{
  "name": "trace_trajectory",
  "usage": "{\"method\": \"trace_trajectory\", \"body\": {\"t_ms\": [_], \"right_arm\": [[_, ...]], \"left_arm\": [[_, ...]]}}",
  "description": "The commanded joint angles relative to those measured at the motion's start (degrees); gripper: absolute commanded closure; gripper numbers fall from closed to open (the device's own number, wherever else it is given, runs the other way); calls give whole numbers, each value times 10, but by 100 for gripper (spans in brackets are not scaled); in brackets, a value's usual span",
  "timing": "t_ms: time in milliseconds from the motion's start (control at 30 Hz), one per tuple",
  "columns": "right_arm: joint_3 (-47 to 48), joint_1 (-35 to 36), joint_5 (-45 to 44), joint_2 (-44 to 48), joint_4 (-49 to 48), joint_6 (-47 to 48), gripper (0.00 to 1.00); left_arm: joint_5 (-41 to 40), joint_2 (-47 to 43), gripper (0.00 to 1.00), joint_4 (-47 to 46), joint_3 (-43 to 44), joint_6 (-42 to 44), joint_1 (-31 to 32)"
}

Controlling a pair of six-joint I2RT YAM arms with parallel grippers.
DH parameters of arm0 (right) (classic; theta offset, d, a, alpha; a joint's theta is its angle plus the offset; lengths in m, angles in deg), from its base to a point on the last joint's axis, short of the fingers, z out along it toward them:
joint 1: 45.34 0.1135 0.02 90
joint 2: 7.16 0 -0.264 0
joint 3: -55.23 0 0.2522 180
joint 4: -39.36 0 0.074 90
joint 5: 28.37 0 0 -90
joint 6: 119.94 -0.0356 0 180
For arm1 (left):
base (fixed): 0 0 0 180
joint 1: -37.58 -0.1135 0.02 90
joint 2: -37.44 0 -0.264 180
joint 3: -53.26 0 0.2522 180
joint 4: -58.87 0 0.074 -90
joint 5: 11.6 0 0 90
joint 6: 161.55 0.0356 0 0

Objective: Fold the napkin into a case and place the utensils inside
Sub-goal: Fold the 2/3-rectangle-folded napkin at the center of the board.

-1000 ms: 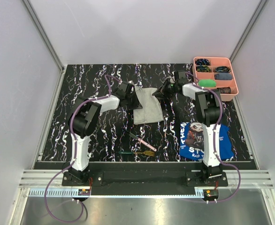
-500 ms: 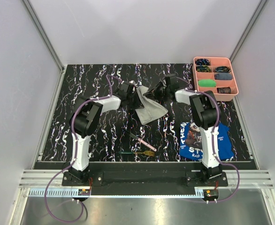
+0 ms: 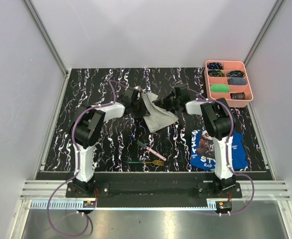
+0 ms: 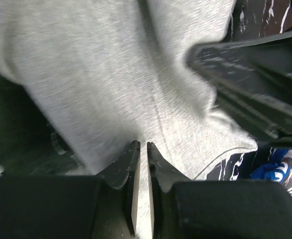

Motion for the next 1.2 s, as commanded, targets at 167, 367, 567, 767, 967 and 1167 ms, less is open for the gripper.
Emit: {"method": "trace_trajectory", "body": {"t_ms": [167, 367, 567, 767, 967, 1167], "right_arm": [[29, 13, -15, 39, 1, -16, 100], [60, 34, -35, 31, 18, -64, 100], [48, 56, -64, 24, 3, -143, 100], [2, 76, -99, 13, -59, -234, 100], [-22, 94, -141, -1, -108, -305, 100], [-48, 110, -180, -26, -169, -356, 100]], "left_arm": [[0, -2, 88, -2, 17, 23, -36], [2, 19, 89, -14, 13, 18, -30], [5, 20, 90, -26, 8, 16, -25], [7, 18, 90, -28, 8, 22, -24], [12, 19, 90, -51, 2, 20, -24], [12, 18, 90, -59, -4, 27, -24]]}}
